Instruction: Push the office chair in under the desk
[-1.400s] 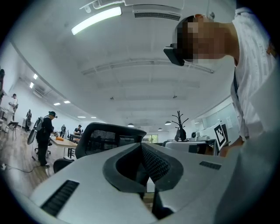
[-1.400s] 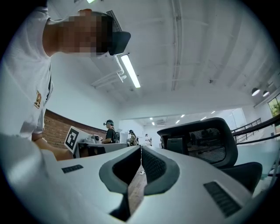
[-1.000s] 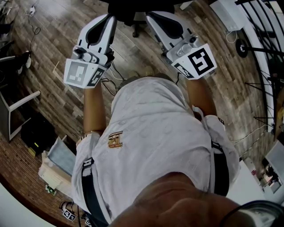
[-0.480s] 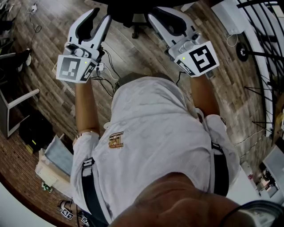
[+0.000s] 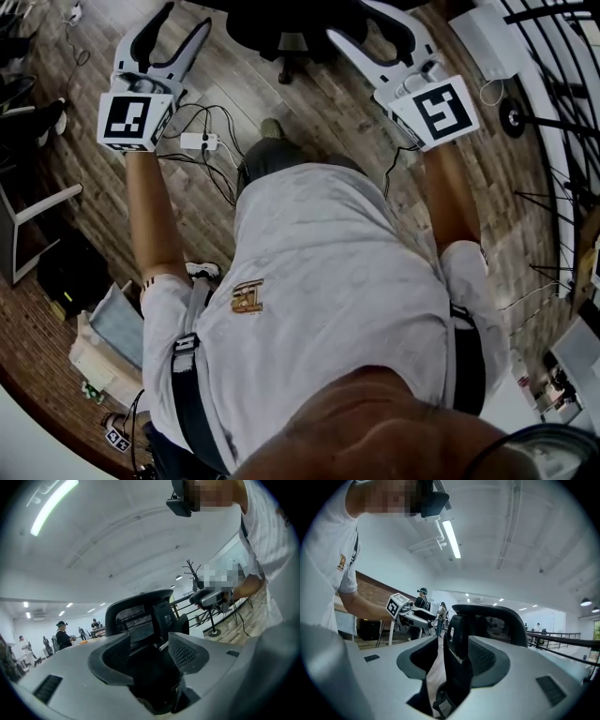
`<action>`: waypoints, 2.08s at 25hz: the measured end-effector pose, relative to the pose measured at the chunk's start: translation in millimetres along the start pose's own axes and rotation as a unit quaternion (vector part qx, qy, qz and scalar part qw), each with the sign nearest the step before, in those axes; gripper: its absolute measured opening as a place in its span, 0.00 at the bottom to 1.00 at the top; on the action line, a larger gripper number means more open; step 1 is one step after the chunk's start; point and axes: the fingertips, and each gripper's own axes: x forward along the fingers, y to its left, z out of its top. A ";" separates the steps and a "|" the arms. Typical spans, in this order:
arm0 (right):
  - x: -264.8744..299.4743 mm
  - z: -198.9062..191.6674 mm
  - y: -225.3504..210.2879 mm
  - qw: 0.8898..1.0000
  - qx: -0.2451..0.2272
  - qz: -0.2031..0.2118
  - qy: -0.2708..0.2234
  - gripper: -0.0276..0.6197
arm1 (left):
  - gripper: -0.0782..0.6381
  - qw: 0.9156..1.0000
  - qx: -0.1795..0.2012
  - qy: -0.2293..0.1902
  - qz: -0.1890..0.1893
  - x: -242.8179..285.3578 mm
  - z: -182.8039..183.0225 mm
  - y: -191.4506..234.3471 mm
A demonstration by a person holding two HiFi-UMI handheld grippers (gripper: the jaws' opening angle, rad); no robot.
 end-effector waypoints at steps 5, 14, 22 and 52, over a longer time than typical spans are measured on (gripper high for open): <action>4.9 -12.6 -25.4 0.998 -0.047 -0.012 0.029 0.36 | 0.50 0.997 0.059 0.041 -0.007 17.5 -25.9 22.8; 14.0 -51.5 -77.4 0.980 -0.114 -0.051 0.154 0.40 | 0.55 0.974 0.176 0.136 -0.031 51.0 -71.5 67.1; 22.9 -95.4 -123.2 0.931 -0.214 -0.054 0.289 0.41 | 0.55 0.949 0.235 0.202 -0.064 76.0 -113.5 111.1; 100.0 -161.9 -196.0 0.877 -0.243 -0.035 0.412 0.36 | 0.42 0.909 0.310 0.212 -0.181 160.5 -175.8 190.5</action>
